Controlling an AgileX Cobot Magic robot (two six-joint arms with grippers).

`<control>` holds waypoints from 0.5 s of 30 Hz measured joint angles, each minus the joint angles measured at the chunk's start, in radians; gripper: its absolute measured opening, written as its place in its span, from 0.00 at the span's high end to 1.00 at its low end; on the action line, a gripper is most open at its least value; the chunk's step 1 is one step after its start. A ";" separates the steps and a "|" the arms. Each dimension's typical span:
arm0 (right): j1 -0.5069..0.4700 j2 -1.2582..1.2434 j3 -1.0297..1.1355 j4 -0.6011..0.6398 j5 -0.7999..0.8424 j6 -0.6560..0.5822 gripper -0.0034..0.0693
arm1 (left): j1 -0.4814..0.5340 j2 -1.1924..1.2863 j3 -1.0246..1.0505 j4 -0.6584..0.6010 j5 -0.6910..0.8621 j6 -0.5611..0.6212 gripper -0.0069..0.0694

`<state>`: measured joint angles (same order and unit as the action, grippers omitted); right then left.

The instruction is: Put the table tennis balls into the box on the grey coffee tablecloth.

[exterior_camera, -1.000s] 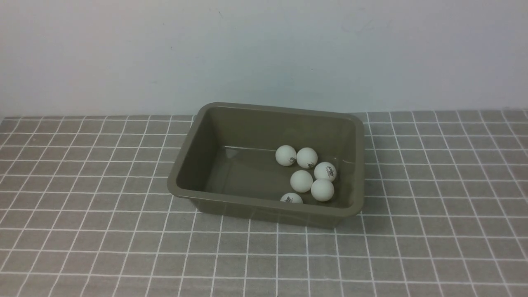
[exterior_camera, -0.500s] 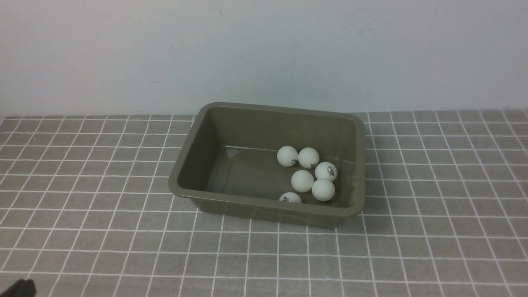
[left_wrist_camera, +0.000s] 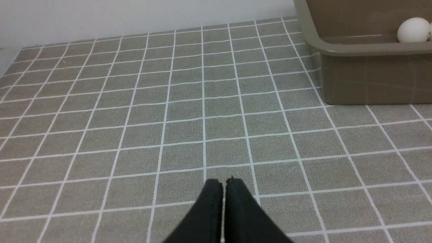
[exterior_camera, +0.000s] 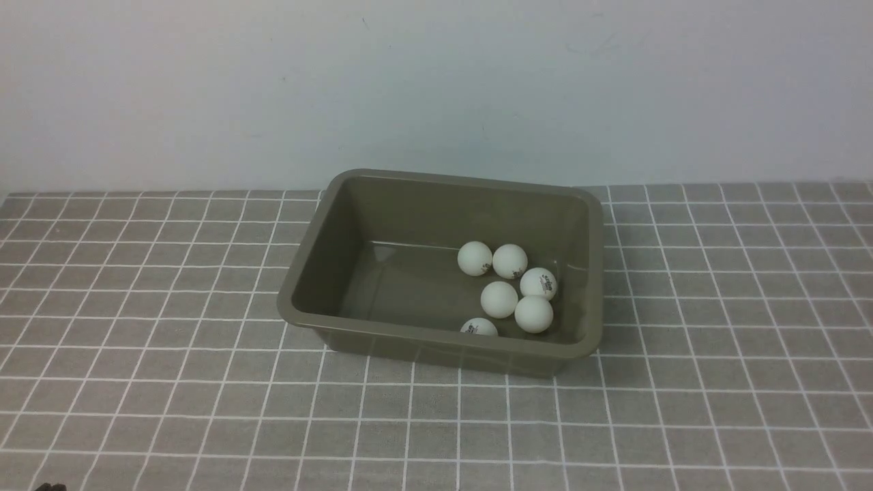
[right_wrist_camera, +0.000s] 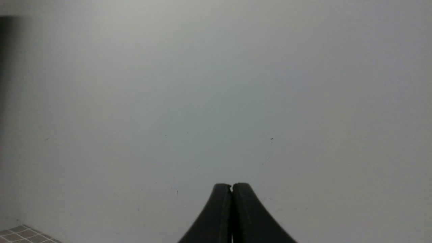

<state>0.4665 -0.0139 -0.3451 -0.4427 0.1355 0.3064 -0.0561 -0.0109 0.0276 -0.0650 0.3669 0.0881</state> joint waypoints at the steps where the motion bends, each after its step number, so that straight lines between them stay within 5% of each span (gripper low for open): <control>1: 0.000 0.000 0.000 0.000 0.000 0.000 0.97 | 0.000 0.000 0.000 0.000 0.000 0.000 0.92; 15: 0.000 0.000 0.004 0.045 0.006 -0.013 0.97 | 0.000 0.000 0.000 0.000 0.000 0.000 0.92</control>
<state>0.4665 -0.0139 -0.3414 -0.3976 0.1420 0.2930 -0.0561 -0.0109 0.0276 -0.0650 0.3669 0.0881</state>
